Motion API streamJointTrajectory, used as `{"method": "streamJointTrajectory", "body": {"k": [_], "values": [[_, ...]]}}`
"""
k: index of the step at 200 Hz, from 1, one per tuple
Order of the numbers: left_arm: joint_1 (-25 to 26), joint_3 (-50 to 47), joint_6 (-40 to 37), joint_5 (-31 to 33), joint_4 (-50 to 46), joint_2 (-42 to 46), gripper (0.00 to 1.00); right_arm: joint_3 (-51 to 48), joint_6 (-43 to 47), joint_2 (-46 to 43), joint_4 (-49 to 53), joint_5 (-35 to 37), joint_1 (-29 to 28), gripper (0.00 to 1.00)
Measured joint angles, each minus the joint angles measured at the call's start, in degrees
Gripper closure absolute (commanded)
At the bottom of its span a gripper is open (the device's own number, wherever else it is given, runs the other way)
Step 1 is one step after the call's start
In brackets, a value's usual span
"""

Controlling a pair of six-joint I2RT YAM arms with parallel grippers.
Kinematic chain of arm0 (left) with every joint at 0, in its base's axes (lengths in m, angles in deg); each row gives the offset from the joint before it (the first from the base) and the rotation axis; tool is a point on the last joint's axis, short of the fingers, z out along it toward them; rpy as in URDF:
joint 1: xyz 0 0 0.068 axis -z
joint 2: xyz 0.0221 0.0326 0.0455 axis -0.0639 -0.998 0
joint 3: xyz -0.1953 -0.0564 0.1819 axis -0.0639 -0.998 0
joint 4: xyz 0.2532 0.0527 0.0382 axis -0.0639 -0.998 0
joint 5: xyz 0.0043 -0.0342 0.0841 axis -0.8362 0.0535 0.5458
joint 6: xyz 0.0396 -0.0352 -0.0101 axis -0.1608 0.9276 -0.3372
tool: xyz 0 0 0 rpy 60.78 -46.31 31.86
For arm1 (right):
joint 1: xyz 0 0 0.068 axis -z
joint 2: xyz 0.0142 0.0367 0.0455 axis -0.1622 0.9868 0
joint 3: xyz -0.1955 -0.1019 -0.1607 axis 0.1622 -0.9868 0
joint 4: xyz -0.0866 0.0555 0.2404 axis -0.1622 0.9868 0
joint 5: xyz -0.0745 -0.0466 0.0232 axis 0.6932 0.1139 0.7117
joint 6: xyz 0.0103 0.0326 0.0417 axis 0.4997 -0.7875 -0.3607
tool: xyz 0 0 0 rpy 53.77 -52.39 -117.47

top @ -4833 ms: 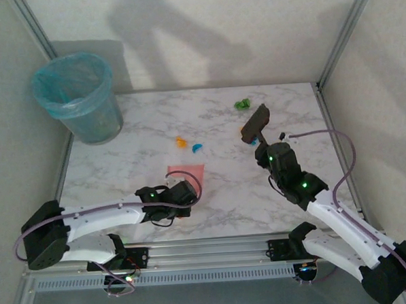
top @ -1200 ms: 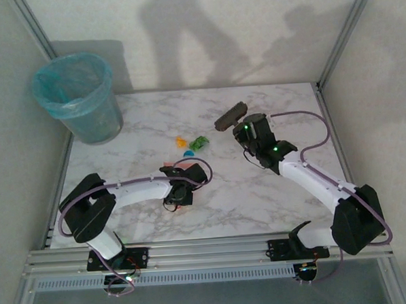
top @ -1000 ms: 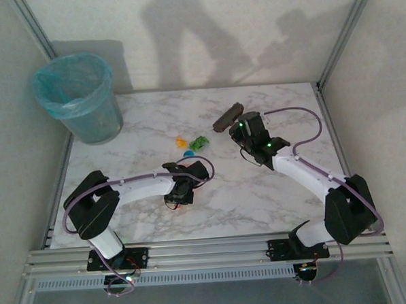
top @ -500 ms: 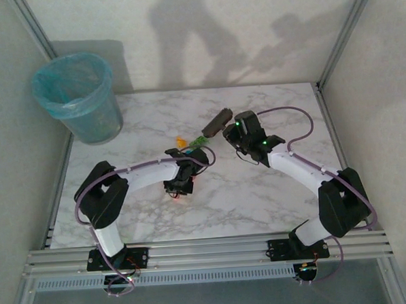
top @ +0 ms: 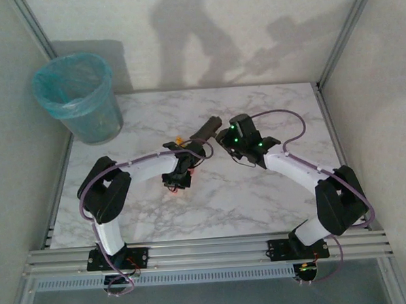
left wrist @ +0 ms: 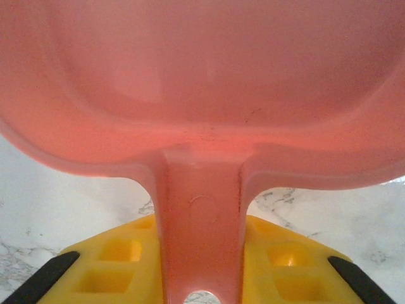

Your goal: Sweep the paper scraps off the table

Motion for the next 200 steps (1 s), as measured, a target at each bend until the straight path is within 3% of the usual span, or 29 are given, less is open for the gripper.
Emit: {"method": "streamJointTrajectory", "body": {"k": [80, 138, 200], "values": [[-3.52, -0.26, -1.97, 0.85, 1.95, -0.42, 1.00, -1.18, -1.44, -1.62, -0.59, 0.57, -4.33, 1.00], [-5.14, -1.75, -2.16, 0.83, 3.10, 0.44, 1.00, -4.79, -2.12, -6.29, -1.95, 8.15, -4.98, 1.00], [-7.76, -1.73, -2.78, 0.76, 3.02, 0.83, 1.00, 11.43, 5.55, 6.32, -1.51, 10.43, -4.72, 1.00]]}}
